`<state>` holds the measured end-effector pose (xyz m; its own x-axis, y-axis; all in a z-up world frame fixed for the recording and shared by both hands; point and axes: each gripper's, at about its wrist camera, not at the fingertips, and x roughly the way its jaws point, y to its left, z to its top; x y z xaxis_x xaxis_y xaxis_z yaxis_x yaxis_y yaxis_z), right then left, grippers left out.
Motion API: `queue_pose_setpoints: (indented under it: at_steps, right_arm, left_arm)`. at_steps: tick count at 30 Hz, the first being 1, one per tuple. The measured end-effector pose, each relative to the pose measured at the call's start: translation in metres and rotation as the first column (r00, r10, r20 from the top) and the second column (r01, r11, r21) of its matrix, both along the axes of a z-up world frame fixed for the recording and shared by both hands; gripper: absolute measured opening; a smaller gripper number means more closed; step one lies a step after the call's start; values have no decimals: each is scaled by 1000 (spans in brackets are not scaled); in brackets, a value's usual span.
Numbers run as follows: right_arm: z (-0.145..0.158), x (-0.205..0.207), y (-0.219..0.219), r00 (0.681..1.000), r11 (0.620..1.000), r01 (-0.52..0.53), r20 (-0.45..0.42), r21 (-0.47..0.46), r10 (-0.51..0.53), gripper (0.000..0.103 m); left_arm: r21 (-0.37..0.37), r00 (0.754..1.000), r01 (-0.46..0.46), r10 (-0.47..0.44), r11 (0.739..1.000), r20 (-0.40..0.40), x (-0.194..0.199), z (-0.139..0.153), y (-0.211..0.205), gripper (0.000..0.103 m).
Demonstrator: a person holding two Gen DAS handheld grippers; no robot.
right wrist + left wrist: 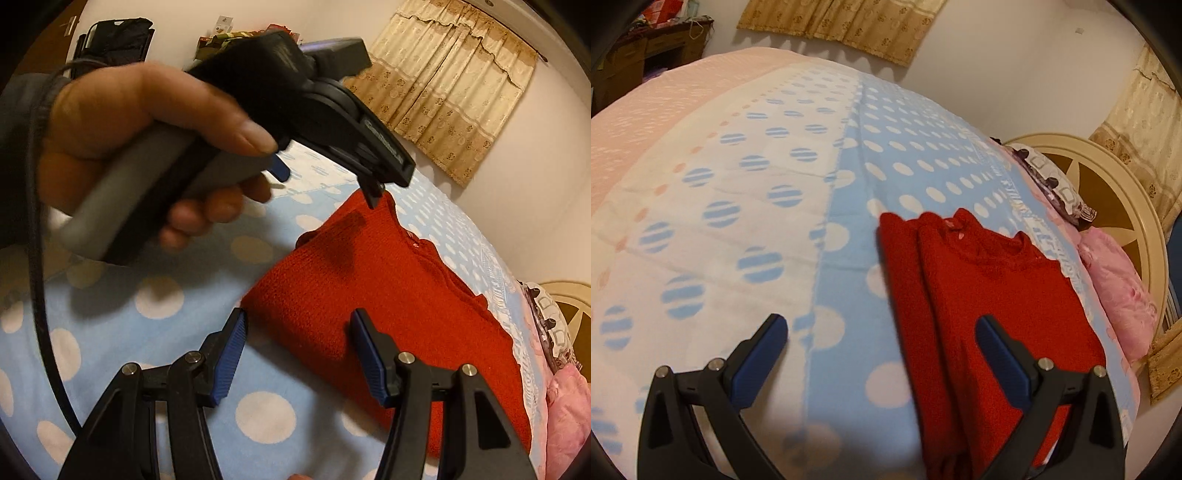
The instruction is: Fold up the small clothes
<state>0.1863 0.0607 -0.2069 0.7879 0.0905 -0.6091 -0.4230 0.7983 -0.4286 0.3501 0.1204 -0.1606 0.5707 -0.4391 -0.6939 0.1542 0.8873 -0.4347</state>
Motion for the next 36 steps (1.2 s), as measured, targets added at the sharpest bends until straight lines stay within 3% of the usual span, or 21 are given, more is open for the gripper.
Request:
queue_pose_setpoints:
  at_steps: [3,5,6,8,12,14,24,36]
  right_arm:
    - [2,2,-2,1000,1000,1,-7,17,-1,58]
    - [2,4,-2,1000,1000,5,-12,31,-5,56]
    - [3,5,-2,1000,999,6,-14,33,-6,53]
    - [3,5,0,1000,1000,2,-17,31,-2,37]
    - [3,4,3,1000,999,-12,-28,38,13,23]
    - [7,4,-1,999,998,-5,-36,62,7,17]
    - [29,-6,-28,999,987,13,-41,161,-6,11]
    - [50,-2,-89,993,941,116,-47,318,-107,10]
  left_arm:
    - [5,1000,18,-18,1000,-1,10,-2,-7,102]
    - [-3,999,36,-36,999,-7,18,-5,-11,95]
    - [-2,999,45,-45,999,-12,21,-6,-13,93]
    - [14,999,46,-46,999,0,25,-6,-17,86]
    - [-23,998,63,-64,998,-18,37,-8,-18,65]
    - [-76,994,87,-92,993,-54,44,-13,-18,19]
    - [-154,995,83,-91,985,-44,45,-2,-17,12]
    - [-176,992,127,-128,976,10,47,34,-59,12]
